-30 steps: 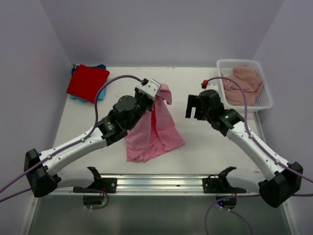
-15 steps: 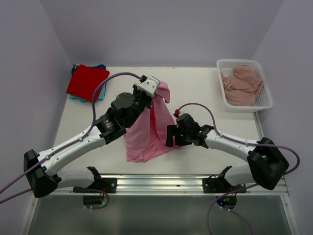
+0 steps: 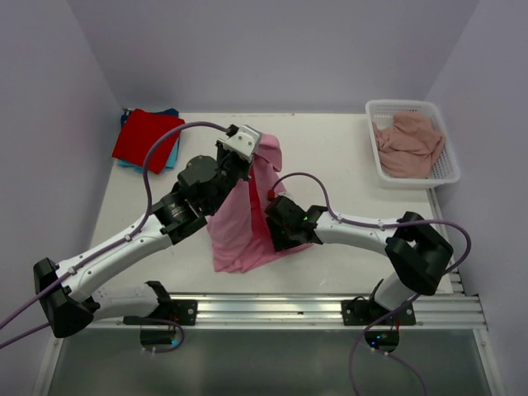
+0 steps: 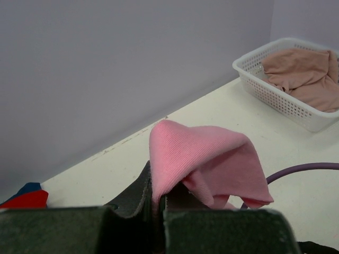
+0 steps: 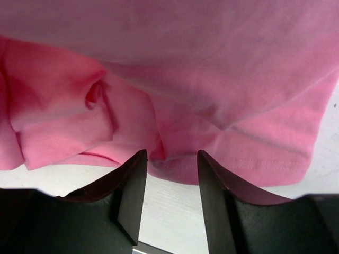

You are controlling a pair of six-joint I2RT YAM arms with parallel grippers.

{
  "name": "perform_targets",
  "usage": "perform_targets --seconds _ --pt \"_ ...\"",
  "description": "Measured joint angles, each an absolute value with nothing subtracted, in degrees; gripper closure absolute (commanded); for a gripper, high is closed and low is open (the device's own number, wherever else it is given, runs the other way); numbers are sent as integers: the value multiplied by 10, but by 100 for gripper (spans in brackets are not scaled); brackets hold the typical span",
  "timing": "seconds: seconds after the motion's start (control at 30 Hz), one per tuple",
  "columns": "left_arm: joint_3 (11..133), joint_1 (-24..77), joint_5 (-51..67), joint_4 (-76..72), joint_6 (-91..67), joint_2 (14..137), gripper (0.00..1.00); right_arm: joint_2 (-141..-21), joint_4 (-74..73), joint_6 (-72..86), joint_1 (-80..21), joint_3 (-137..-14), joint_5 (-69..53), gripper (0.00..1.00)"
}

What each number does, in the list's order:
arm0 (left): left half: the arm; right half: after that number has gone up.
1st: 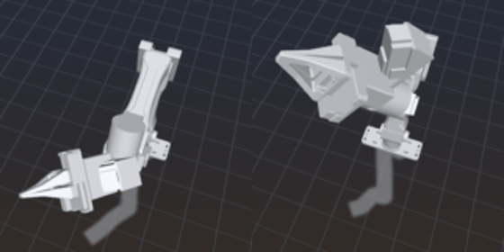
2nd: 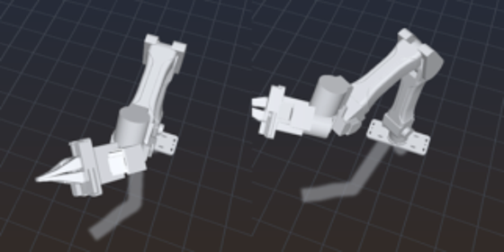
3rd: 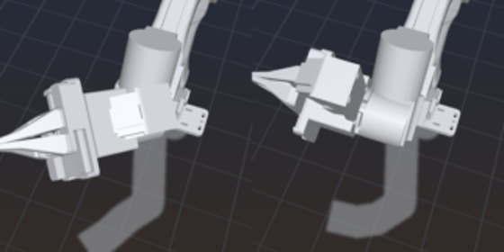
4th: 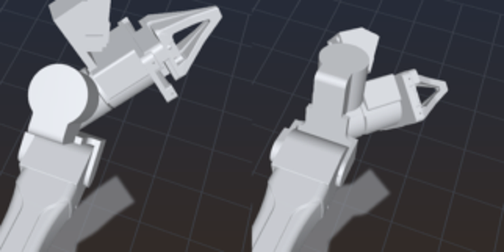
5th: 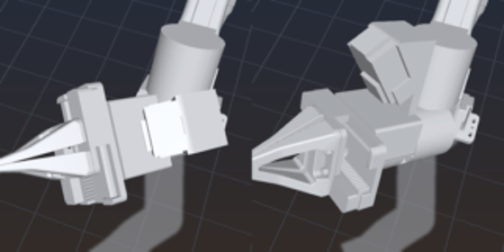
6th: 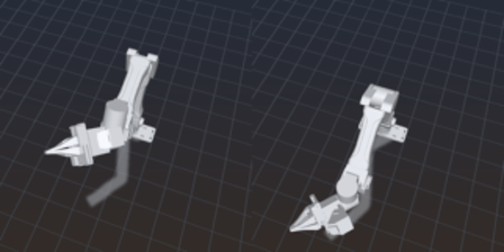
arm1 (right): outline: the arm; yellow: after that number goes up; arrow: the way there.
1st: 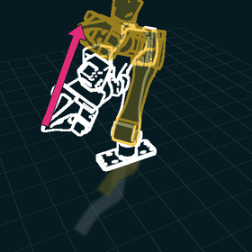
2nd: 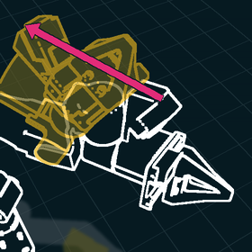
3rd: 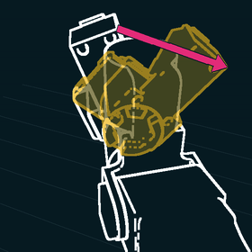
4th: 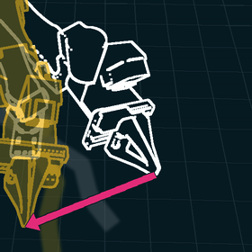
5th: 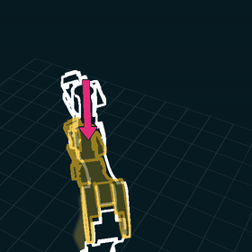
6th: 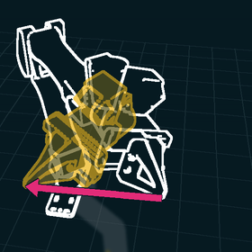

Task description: Fold and stack the t-shirts

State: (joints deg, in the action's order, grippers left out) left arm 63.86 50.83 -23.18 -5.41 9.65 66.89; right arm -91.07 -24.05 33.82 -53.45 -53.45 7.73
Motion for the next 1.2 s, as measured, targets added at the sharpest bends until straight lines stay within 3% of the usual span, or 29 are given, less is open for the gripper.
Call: perform_targets --seconds 0.1,0.67,0.83,0.93,0.97,1.2 --pt "639 506 -232 -55 96 664 100 -911 -255 341 -537 -536 96 60" --pt "639 498 -232 -54 94 659 100 -932 -251 374 -594 -534 110 67" --pt "638 495 -232 -55 90 655 100 -944 -250 382 -604 -536 115 77" --pt "633 495 -232 -55 90 650 100 -945 -250 386 -604 -537 126 90" --pt "631 495 -232 -55 90 648 100 -945 -251 386 -604 -537 128 100" --pt "628 495 -232 -54 86 645 100 -931 -267 389 -606 -537 150 100"
